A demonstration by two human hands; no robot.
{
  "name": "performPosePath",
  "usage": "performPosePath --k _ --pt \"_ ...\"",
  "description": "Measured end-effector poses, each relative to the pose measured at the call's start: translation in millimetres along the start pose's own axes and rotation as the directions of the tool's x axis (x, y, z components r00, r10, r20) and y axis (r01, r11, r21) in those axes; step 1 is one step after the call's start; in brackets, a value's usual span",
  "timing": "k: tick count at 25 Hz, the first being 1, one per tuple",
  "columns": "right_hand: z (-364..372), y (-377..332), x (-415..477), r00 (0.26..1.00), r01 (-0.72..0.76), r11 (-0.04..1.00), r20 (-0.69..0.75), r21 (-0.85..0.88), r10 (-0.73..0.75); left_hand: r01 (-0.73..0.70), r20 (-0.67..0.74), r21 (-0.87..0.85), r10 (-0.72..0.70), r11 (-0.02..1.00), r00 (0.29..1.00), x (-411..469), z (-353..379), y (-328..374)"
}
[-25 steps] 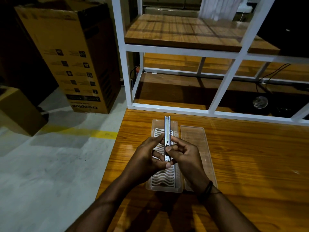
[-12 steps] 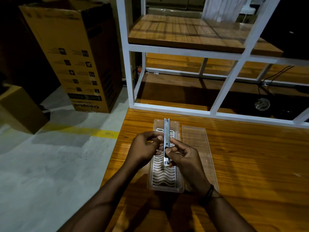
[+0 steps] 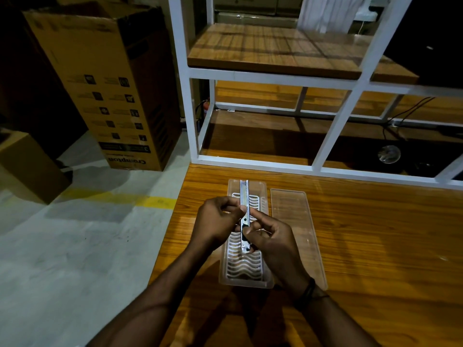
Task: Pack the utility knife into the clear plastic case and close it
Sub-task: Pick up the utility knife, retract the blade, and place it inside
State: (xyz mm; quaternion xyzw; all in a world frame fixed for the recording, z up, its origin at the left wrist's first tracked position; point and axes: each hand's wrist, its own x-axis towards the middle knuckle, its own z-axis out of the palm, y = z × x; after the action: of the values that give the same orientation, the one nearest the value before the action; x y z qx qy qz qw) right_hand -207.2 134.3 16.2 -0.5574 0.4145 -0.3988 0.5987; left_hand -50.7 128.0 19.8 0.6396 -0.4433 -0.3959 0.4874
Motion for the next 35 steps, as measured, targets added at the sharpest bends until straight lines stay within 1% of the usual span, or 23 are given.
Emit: performPosePath --k 4,6,8,9,11,14,18,20,23,27,30,32,35 --pt "2 4 5 0.999 -0.024 0.999 -0.042 -0.032 0.022 0.018 -0.006 -0.042 -0.019 0.999 1.000 0 0 -5" --pt "2 10 11 0.995 -0.049 0.992 -0.091 -0.113 0.039 -0.013 -0.067 0.053 0.016 0.999 0.998 3 -3 -15" --pt "2 17 18 0.992 -0.058 0.963 -0.123 -0.264 0.026 -0.064 -0.119 0.201 0.089 0.978 0.989 3 -8 -23" --pt "3 20 22 0.991 -0.062 0.929 -0.132 -0.365 0.015 -0.071 -0.129 0.242 0.104 0.968 0.986 2 -10 -26" --pt "7 24 30 0.992 -0.069 0.830 -0.123 -0.553 0.000 -0.038 -0.123 0.251 0.071 0.967 0.990 0 -12 -33" --pt "13 29 36 0.999 -0.020 0.704 -0.042 -0.710 -0.013 0.008 -0.090 0.273 0.017 0.962 0.996 -1 -12 -42" --pt "19 40 39 0.999 -0.043 0.642 -0.039 -0.765 0.020 0.105 -0.032 0.225 -0.100 0.969 0.994 2 -14 -52" --pt "23 42 43 0.998 -0.060 0.592 -0.040 -0.804 0.046 0.107 -0.011 0.231 -0.108 0.967 0.994 4 -15 -53" --pt "26 45 46 0.994 -0.086 0.550 -0.030 -0.831 0.109 0.108 0.015 0.224 -0.114 0.969 0.993 8 -16 -55" --pt "28 41 44 0.992 -0.079 0.496 -0.019 -0.865 0.123 0.147 0.040 0.188 -0.157 0.971 0.987 10 -16 -62" --pt "28 37 44 0.985 -0.102 0.446 -0.028 -0.889 0.168 0.169 0.036 0.153 -0.176 0.974 0.984 12 -14 -65" --pt "28 37 44 0.985 -0.089 0.414 -0.018 -0.906 0.171 0.173 0.034 0.152 -0.180 0.973 0.983 12 -13 -65" --pt "31 40 45 0.980 -0.100 0.385 -0.023 -0.917 0.200 0.192 0.037 0.131 -0.198 0.973 0.979 12 -13 -64"
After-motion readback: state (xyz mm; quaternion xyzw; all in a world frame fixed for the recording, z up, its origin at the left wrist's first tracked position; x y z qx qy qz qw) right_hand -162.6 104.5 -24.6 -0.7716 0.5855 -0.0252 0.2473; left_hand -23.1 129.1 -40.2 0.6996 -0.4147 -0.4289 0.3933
